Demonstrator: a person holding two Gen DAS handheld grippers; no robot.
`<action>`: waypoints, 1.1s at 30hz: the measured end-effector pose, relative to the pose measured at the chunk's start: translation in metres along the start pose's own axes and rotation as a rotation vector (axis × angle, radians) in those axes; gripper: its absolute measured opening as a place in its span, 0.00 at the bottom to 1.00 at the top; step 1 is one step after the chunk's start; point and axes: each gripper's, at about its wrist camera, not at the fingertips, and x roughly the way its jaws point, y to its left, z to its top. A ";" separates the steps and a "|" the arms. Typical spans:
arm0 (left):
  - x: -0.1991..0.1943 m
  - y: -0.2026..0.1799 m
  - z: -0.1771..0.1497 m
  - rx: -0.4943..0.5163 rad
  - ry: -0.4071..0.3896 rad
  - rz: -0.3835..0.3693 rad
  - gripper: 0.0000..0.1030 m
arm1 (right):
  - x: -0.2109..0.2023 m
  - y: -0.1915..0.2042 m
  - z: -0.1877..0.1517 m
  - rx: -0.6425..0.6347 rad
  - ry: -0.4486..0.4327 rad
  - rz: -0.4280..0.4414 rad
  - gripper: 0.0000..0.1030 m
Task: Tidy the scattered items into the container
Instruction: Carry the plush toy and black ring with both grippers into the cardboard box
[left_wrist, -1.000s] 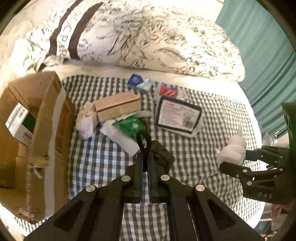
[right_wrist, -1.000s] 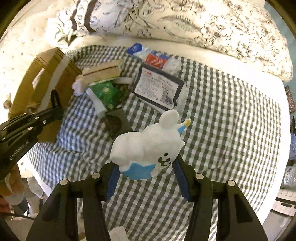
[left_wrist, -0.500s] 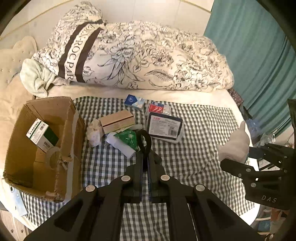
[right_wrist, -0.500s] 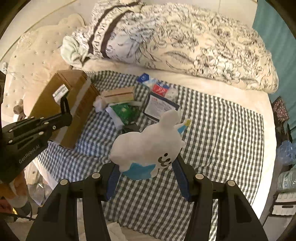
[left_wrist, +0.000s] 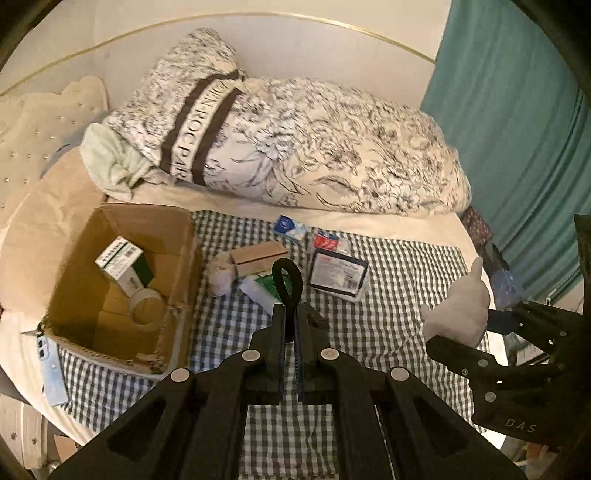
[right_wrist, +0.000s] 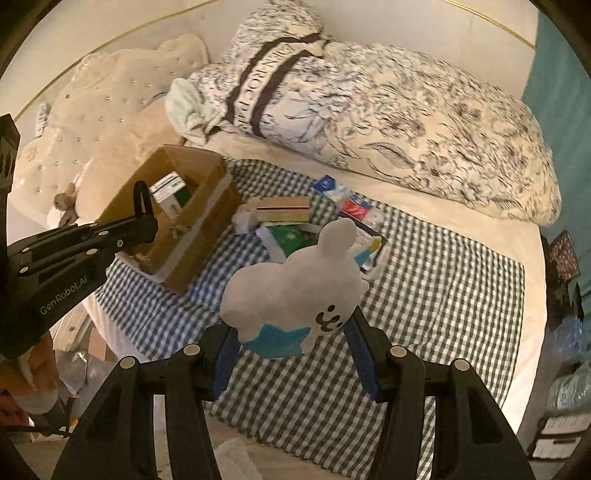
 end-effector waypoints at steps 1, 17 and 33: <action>-0.003 0.004 -0.002 -0.006 -0.003 0.006 0.04 | 0.000 0.004 0.001 -0.007 -0.002 0.004 0.53; -0.007 0.114 0.009 -0.060 0.016 0.025 0.04 | 0.037 0.101 0.033 -0.054 0.031 0.064 0.53; 0.052 0.246 0.039 -0.045 0.125 0.018 0.04 | 0.121 0.209 0.085 -0.038 0.099 0.082 0.53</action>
